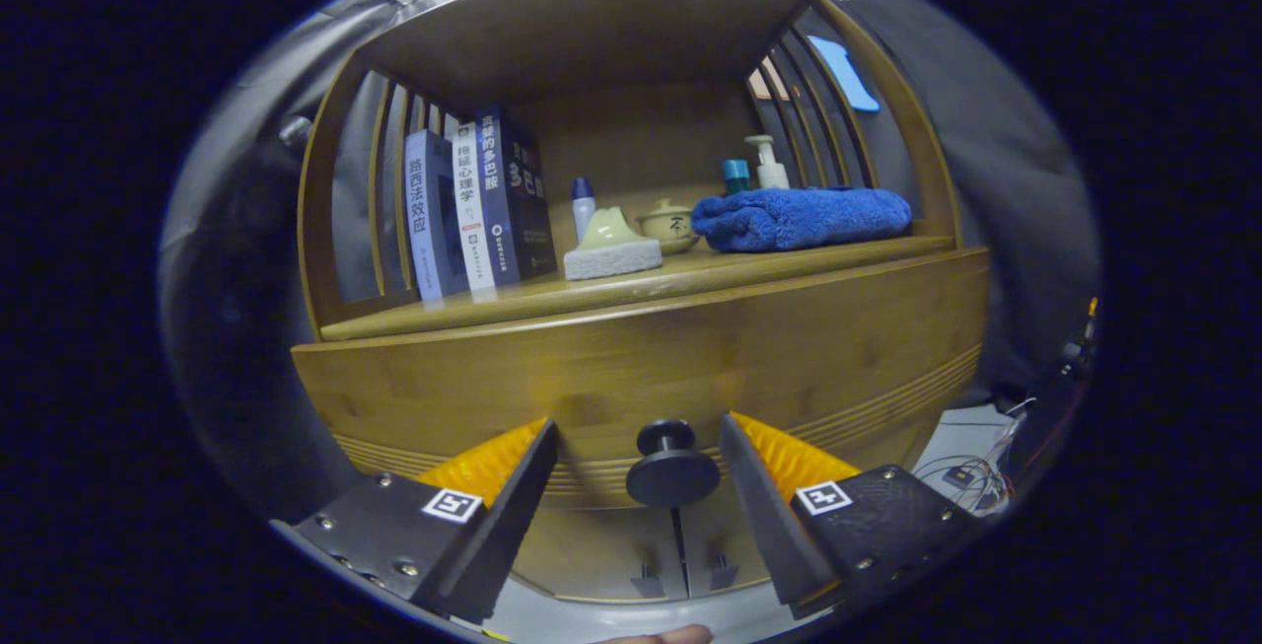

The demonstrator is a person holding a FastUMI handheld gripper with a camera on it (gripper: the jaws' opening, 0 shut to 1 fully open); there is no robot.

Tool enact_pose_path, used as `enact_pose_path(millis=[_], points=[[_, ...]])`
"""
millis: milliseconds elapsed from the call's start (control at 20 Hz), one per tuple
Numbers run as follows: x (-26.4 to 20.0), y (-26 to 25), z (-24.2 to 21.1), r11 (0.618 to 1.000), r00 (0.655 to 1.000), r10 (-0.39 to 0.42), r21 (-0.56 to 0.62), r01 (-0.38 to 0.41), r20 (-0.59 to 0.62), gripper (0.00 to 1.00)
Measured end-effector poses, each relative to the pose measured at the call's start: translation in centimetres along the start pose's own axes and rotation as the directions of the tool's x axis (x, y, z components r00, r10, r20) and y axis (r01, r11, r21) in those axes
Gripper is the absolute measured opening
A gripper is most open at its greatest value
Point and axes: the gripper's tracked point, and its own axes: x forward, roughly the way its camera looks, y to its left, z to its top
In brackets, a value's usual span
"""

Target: Pull open the drawer, take out the items inside it, and place them on the countertop above the cabinet.

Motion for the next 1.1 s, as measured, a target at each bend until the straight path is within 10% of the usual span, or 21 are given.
enact_pose_path(millis=[1100], points=[[-2.3,-0.5,-4.0,0.998,0.987,-0.067,-0.022,0.064,-0.144,1.0]])
